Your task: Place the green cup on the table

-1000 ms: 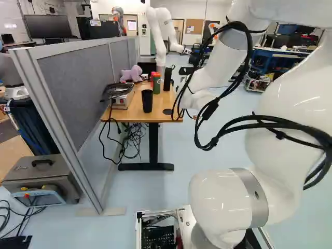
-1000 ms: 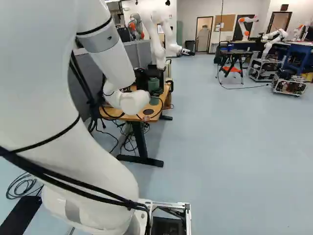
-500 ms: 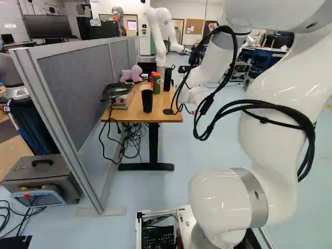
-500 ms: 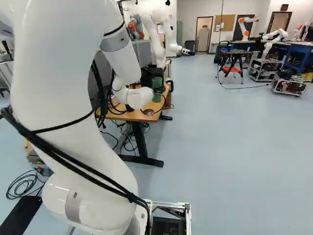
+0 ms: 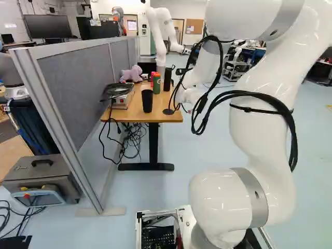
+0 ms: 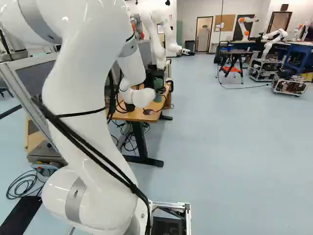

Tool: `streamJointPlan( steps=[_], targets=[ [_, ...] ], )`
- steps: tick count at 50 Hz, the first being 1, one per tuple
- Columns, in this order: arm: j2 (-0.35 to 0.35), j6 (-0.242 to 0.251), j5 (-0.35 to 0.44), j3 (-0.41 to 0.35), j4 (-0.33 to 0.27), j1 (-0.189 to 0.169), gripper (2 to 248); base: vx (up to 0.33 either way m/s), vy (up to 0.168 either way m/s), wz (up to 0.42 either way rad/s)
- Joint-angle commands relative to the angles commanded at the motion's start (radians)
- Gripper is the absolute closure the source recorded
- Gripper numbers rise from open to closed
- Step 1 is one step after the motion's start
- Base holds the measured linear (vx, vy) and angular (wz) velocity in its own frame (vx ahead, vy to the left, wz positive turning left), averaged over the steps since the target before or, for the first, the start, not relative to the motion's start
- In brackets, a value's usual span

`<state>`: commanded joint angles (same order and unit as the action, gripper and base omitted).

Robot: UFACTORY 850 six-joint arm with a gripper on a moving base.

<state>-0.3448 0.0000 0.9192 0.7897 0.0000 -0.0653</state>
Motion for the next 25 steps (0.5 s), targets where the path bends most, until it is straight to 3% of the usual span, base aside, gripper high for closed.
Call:
streamJointPlan(
  steps=[25],
  targets=[
    [-0.163,0.000,0.088,0.143,0.000,0.035,123,0.000,0.000,0.000]
  ],
)
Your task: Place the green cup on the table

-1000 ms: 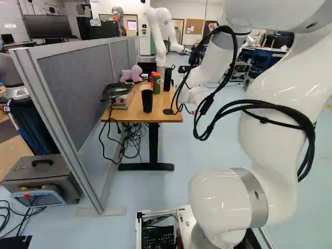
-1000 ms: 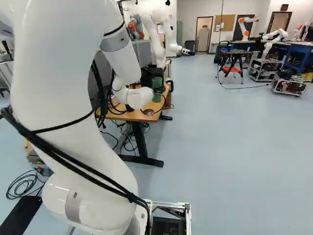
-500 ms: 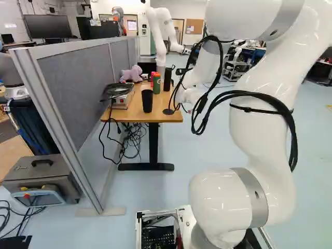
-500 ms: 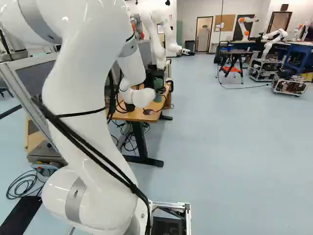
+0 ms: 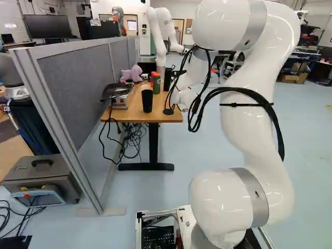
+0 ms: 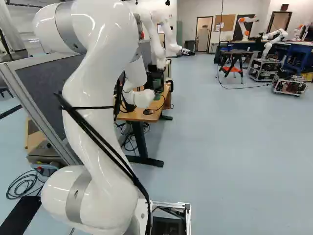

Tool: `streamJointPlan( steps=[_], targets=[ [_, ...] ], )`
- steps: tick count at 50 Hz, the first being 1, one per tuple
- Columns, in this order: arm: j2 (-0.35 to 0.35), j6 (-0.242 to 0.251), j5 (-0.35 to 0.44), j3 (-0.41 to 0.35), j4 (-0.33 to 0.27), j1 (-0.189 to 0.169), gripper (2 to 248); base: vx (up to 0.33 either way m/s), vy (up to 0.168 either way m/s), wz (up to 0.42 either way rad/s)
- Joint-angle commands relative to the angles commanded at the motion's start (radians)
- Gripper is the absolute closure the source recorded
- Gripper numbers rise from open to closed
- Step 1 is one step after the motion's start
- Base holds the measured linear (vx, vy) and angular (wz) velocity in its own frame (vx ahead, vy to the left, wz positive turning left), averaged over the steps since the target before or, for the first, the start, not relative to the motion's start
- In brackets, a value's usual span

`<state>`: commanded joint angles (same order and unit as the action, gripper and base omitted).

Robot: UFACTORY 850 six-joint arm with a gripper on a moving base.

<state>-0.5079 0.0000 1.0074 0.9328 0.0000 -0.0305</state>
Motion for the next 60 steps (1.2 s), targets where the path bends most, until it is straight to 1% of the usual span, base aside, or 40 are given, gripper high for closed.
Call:
streamJointPlan(
  steps=[9,20,60],
  targets=[
    [-0.055,0.000,0.027,0.051,0.000,0.015,123,0.000,0.000,0.000],
    [-0.113,0.000,0.034,0.101,0.000,0.031,123,0.000,0.000,0.000],
    [-0.203,0.000,0.034,0.125,0.000,0.034,123,0.000,0.000,0.000]
  ],
)
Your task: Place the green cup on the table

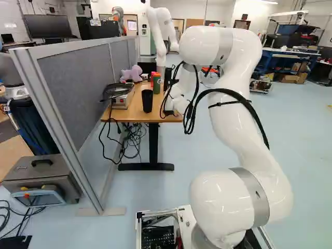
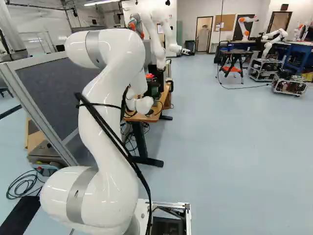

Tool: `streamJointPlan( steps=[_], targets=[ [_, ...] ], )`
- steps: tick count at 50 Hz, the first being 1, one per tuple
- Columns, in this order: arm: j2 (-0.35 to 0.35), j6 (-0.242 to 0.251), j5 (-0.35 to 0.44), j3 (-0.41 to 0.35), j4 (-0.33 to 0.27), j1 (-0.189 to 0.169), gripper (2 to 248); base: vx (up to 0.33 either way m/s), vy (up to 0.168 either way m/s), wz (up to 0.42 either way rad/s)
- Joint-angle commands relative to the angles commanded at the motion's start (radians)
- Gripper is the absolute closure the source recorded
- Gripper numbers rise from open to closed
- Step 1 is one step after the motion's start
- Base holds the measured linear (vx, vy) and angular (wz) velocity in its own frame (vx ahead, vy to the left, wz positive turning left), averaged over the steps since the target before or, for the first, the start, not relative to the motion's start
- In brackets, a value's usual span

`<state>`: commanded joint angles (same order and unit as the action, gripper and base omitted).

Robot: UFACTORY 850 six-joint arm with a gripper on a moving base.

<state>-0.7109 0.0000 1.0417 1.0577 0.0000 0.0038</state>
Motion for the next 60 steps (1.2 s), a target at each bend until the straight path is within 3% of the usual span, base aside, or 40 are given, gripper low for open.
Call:
streamJointPlan(
  steps=[7,8,12,13,18,19,23,24,34,60],
  targets=[
    [-0.005,0.000,0.000,0.001,0.000,0.000,121,0.000,0.000,0.000],
    [-0.005,0.000,0.000,0.001,0.000,0.000,94,0.000,0.000,0.000],
    [-0.006,0.000,0.000,0.001,0.000,0.000,94,0.000,0.000,0.000],
    [-0.006,0.000,0.000,0.001,0.000,0.000,61,0.000,0.000,0.000],
    [-0.006,0.000,0.000,0.001,0.000,0.000,61,0.000,0.000,0.000],
    [-0.006,0.000,0.000,0.001,0.000,0.000,27,0.000,0.000,0.000],
    [-0.006,0.000,0.000,0.001,0.000,0.000,27,0.000,0.000,0.000],
    [-0.006,0.000,0.000,0.001,0.000,0.000,3,0.000,0.000,0.000],
    [0.010,0.000,0.000,-0.015,0.000,0.002,3,0.000,0.000,0.000],
    [0.171,0.000,0.000,-0.176,0.000,0.018,3,0.000,0.000,0.000]
  ],
)
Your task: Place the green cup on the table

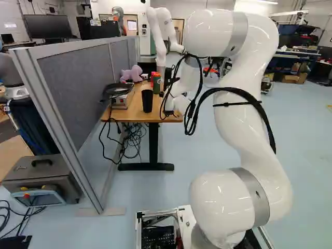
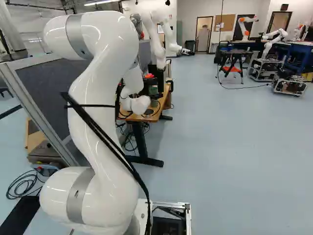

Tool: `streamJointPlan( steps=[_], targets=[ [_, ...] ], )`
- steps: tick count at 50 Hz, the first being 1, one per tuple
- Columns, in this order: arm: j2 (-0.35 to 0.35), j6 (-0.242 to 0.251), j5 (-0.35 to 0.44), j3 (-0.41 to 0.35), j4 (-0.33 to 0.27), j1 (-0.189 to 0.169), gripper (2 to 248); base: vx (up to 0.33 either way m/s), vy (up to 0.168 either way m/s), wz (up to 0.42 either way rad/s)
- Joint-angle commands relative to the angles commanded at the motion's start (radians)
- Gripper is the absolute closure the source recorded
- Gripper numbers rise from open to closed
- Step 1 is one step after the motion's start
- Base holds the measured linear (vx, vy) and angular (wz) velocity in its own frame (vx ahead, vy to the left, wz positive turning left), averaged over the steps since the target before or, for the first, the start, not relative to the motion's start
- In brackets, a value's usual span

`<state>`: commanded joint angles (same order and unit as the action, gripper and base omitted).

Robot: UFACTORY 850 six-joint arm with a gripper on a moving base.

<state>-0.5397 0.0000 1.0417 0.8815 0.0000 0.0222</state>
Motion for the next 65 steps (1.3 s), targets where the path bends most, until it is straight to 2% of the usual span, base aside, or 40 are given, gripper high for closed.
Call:
streamJointPlan(
  steps=[50,65],
  targets=[
    [0.225,0.000,0.000,-0.284,0.000,0.004,3,0.000,0.000,0.000],
    [0.236,0.000,-0.003,-0.293,0.000,0.004,3,0.000,0.000,0.000]
  ],
)
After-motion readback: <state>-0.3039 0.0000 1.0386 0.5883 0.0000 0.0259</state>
